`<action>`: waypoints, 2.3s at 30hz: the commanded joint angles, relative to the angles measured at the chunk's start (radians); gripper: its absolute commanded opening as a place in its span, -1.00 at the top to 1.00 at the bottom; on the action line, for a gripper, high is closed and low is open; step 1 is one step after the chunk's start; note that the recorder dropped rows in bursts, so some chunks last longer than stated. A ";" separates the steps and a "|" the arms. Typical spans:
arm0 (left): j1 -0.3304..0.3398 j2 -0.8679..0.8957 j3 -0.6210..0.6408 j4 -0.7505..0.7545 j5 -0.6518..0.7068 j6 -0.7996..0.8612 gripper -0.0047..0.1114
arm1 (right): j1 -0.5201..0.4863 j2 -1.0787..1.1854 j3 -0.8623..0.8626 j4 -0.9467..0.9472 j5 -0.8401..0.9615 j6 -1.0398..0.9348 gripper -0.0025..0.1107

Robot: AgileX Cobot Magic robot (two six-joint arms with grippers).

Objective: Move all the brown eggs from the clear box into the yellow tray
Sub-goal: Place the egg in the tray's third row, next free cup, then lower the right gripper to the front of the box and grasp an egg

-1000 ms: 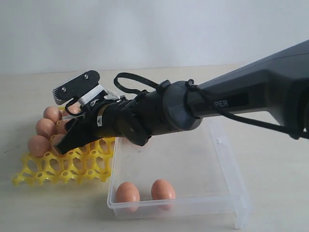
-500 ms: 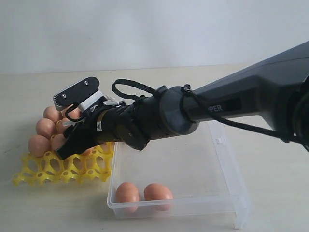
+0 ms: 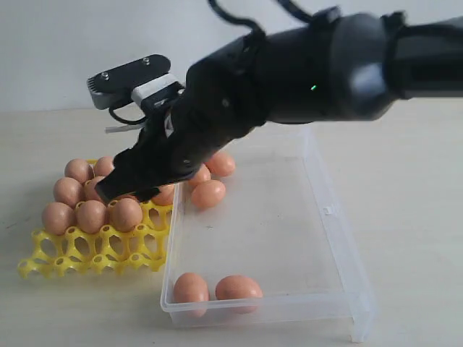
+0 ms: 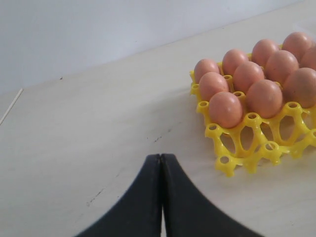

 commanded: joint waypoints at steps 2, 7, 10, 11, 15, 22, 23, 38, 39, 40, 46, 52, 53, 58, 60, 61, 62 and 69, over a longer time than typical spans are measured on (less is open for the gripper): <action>-0.002 -0.006 -0.004 0.000 -0.008 -0.005 0.92 | -0.038 -0.056 0.003 0.029 0.471 -0.008 -0.09; -0.002 -0.006 -0.004 0.000 -0.008 -0.005 0.92 | -0.065 -0.031 0.003 0.090 0.603 -0.160 -0.09; -0.002 -0.006 -0.004 0.000 -0.008 -0.005 0.92 | -0.068 -0.008 0.003 0.150 0.606 -0.285 -0.10; -0.002 -0.006 -0.004 0.000 -0.008 -0.005 0.92 | -0.068 0.001 0.003 0.170 0.614 -0.323 -0.10; -0.002 -0.006 -0.004 0.000 -0.008 -0.005 0.92 | -0.068 0.050 0.003 0.185 0.627 -0.386 -0.11; -0.002 -0.006 -0.004 0.000 -0.008 -0.005 0.92 | -0.068 0.119 0.003 0.158 0.550 -0.423 -0.11; -0.002 -0.006 -0.004 0.000 -0.008 -0.005 0.92 | -0.068 0.127 0.003 0.157 0.536 -0.423 -0.11; -0.002 -0.006 -0.004 0.000 -0.008 -0.005 0.92 | -0.068 0.126 0.003 0.136 0.513 -0.428 -0.10; -0.002 -0.006 -0.004 0.000 -0.008 -0.005 0.92 | -0.068 0.126 0.003 0.126 0.515 -0.428 -0.09; -0.002 -0.006 -0.004 0.000 -0.008 -0.005 0.92 | -0.070 0.126 0.003 0.118 0.518 -0.428 -0.09; -0.002 -0.006 -0.004 0.000 -0.008 -0.005 0.92 | -0.070 0.130 0.003 0.104 0.535 -0.485 -0.09; -0.002 -0.006 -0.004 0.000 -0.008 -0.005 0.92 | -0.070 0.142 0.003 0.108 0.536 -0.633 -0.10; -0.002 -0.006 -0.004 0.000 -0.008 -0.005 0.92 | -0.070 0.154 0.003 0.108 0.529 -0.681 -0.10; -0.002 -0.006 -0.004 0.000 -0.008 -0.005 0.92 | -0.070 0.165 0.003 0.106 0.441 -0.849 -0.21; -0.002 -0.006 -0.004 0.000 -0.008 -0.005 0.92 | -0.070 0.165 0.003 0.113 0.410 -0.855 -0.21; -0.002 -0.006 -0.004 0.000 -0.008 -0.005 0.92 | -0.070 0.165 0.003 0.121 0.398 -0.847 -0.21; -0.002 -0.006 -0.004 0.000 -0.008 -0.005 0.92 | -0.070 0.165 0.003 0.121 0.382 -0.809 -0.21; -0.002 -0.006 -0.004 0.000 -0.008 -0.005 0.92 | -0.070 0.174 0.003 0.116 0.343 -0.683 -0.19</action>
